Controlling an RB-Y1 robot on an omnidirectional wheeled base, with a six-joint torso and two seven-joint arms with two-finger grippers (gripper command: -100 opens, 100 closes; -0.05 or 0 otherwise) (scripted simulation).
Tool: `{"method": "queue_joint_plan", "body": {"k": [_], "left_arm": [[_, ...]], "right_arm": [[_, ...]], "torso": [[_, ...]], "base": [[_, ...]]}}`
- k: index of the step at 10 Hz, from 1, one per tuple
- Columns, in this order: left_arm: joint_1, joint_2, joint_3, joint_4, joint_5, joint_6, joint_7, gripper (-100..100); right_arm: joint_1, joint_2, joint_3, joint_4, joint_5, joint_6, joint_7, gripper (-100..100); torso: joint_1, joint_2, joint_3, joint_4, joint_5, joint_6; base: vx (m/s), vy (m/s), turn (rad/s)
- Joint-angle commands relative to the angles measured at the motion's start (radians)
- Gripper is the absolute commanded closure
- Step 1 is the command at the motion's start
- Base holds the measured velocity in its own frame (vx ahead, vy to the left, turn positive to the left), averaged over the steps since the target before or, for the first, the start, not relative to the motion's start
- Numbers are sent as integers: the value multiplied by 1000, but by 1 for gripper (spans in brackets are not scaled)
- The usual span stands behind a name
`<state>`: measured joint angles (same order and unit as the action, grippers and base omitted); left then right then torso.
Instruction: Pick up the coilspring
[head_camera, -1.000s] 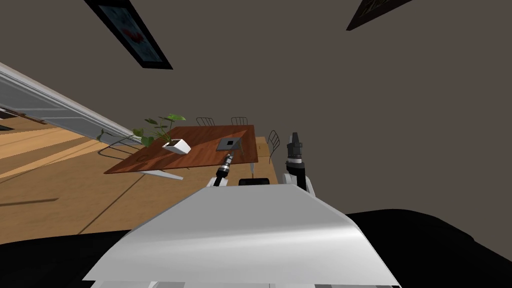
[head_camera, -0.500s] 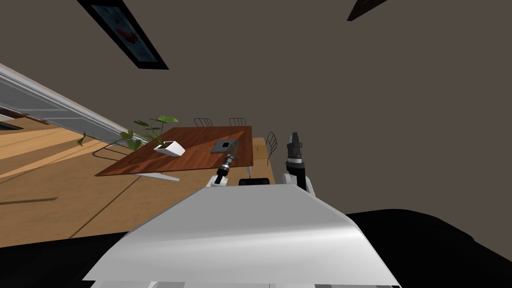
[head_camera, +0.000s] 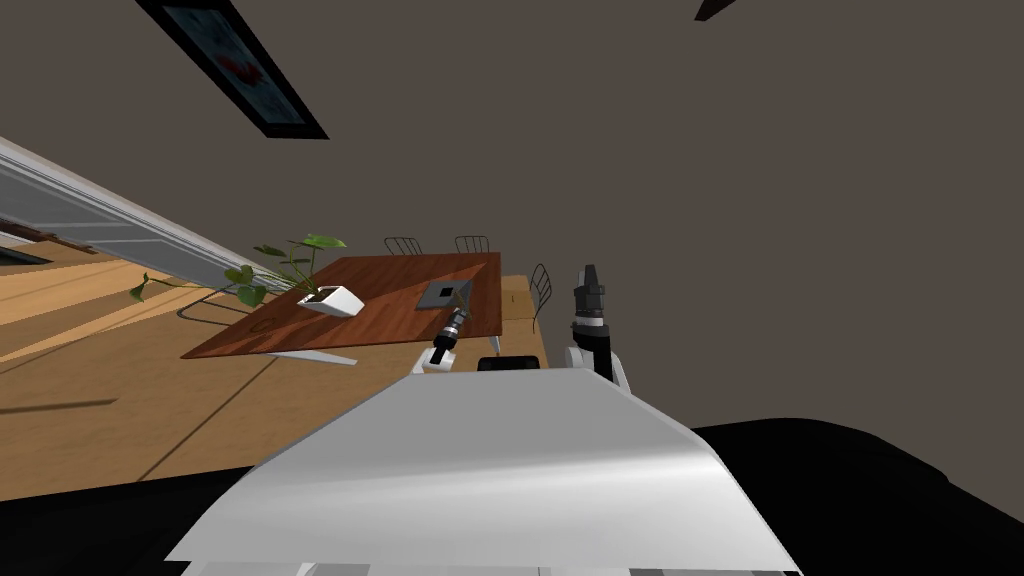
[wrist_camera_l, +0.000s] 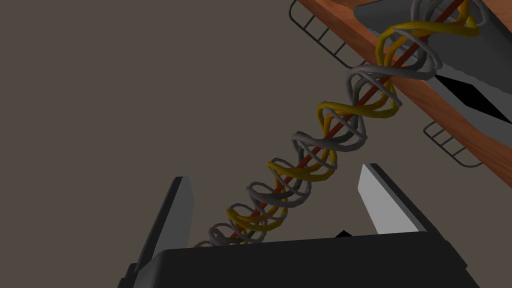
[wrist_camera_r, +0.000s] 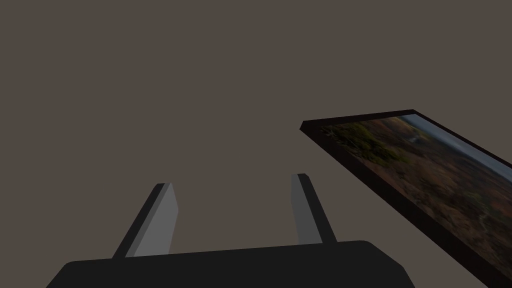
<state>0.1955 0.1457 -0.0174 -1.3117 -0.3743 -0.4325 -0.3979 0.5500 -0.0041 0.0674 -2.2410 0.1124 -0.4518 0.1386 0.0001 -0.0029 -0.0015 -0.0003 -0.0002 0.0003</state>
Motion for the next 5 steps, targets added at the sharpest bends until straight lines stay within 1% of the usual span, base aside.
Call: {"method": "queue_joint_plan", "body": {"k": [1, 2, 5], "left_arm": [[0, 0, 0, 0, 0, 0, 0, -100], [-3, -1, 1, 1, 0, 2, -1, 100], [-2, 0, 2, 1, -1, 3, -3, 100]], "right_arm": [[0, 0, 0, 0, 0, 0, 0, 0], [0, 0, 0, 0, 0, 0, 0, 0], [0, 0, 0, 0, 0, 0, 0, 0]], "torso": [[0, 0, 0, 0, 0, 0], [1, 1, 0, 0, 0, -1], [1, 2, 1, 0, 1, 0]], "base": [[17, 2, -32], [2, 1, 14], [0, 0, 0]]}}
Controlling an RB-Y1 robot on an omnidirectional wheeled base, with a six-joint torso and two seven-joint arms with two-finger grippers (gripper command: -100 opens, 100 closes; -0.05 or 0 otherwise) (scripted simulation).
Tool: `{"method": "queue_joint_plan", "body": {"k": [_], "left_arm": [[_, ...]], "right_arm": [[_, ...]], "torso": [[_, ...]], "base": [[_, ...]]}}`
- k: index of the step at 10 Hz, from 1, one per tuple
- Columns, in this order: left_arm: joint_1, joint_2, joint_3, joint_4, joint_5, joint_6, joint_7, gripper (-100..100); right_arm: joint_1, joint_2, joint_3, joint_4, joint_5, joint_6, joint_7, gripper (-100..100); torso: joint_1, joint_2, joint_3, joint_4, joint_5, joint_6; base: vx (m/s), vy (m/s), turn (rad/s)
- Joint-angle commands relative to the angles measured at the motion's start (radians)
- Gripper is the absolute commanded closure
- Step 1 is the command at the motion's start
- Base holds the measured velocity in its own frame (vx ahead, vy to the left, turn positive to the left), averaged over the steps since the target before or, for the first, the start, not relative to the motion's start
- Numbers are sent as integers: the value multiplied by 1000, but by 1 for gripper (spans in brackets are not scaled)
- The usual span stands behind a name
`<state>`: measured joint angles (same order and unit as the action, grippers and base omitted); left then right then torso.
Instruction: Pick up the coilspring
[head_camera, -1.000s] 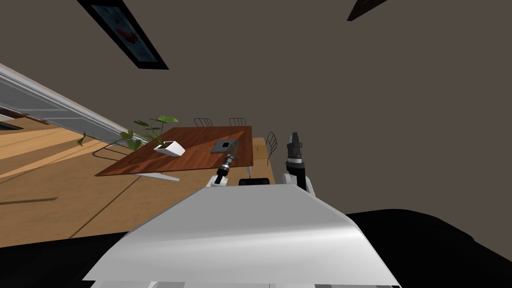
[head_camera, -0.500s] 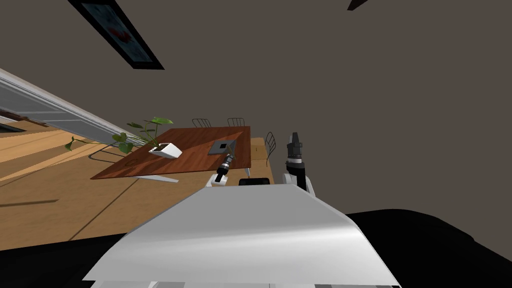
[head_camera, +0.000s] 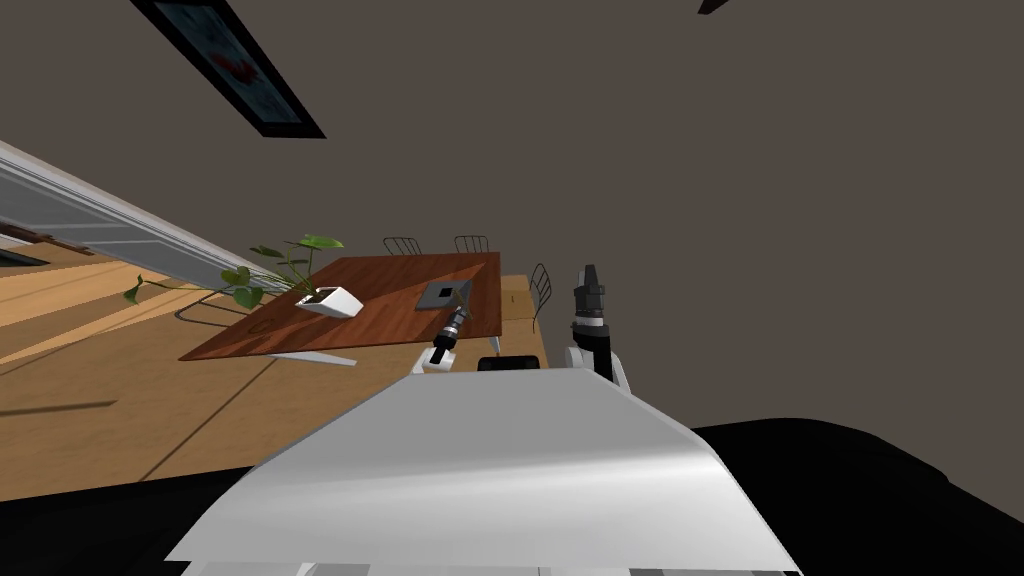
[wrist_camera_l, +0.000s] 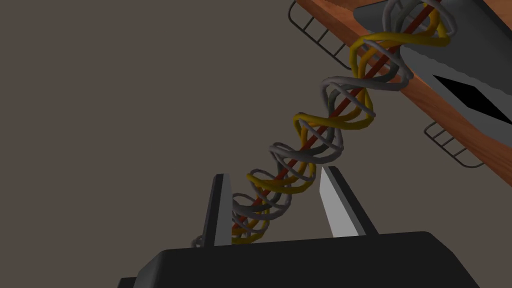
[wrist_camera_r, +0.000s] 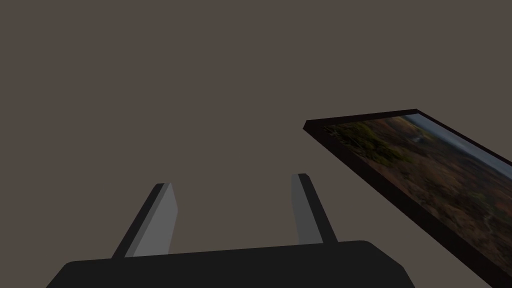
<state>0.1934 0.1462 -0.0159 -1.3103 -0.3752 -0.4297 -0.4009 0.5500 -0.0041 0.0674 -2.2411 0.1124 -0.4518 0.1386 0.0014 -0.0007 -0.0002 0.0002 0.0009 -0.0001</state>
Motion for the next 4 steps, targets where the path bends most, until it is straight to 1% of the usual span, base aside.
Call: {"method": "queue_joint_plan", "body": {"k": [1, 2, 3, 4], "left_arm": [[0, 0, 0, 0, 0, 0, 0, 100], [0, 0, 0, 0, 0, 0, 0, 0], [0, 0, 0, 0, 0, 0, 0, 100], [0, 0, 0, 0, 0, 0, 0, 0]], "right_arm": [[0, 0, 0, 0, 0, 0, 0, 0], [0, 0, 0, 0, 0, 0, 0, 0], [0, 0, 0, 0, 0, 0, 0, 0], [0, 0, 0, 0, 0, 0, 0, 0]], "torso": [[0, 0, 0, 0, 0, 0], [0, 0, 0, 0, 0, 0], [0, 0, 0, 0, 0, 0], [0, 0, 0, 0, 0, 0]], "base": [[0, 0, 0], [0, 0, 0], [0, 0, 0], [0, 0, 0]]}}
